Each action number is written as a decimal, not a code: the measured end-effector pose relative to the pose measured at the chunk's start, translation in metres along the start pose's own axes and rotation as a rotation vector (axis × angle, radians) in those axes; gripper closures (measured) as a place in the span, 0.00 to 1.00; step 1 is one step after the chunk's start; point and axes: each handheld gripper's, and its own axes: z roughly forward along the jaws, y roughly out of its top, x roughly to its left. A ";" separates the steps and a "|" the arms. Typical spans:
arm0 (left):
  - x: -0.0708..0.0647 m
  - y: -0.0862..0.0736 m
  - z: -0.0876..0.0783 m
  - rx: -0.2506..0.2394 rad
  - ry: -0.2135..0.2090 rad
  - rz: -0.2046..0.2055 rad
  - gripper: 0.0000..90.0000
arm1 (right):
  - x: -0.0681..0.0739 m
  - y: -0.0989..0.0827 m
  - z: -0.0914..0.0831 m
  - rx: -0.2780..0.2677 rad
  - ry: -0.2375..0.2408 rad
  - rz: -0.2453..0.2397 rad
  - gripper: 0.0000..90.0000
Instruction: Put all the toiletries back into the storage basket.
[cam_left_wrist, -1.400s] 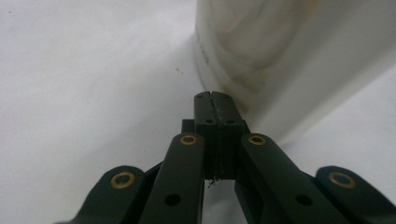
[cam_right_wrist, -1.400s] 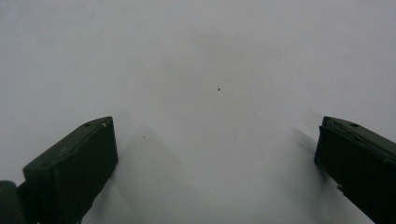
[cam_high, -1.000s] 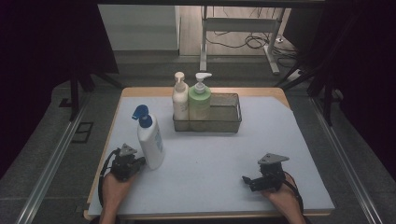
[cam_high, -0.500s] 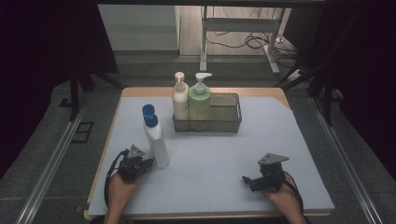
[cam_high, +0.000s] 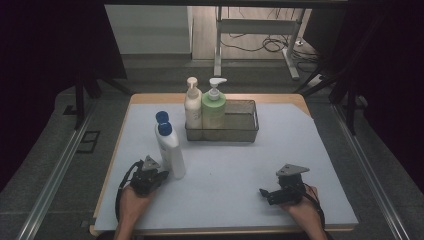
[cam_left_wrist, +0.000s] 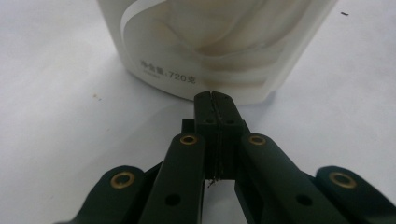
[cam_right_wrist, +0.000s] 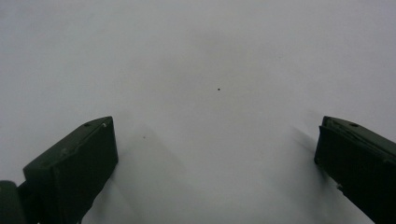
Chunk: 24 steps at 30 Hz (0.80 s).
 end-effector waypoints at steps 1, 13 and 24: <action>-0.001 0.000 0.000 0.000 -0.001 0.003 1.00 | 0.000 0.000 0.000 0.000 0.000 0.000 0.00; -0.006 0.004 0.004 0.001 -0.007 0.023 1.00 | 0.000 0.000 0.000 0.004 0.001 -0.002 0.00; -0.013 0.009 0.011 0.005 -0.025 0.035 0.99 | 0.000 0.001 0.000 0.004 0.003 0.000 0.00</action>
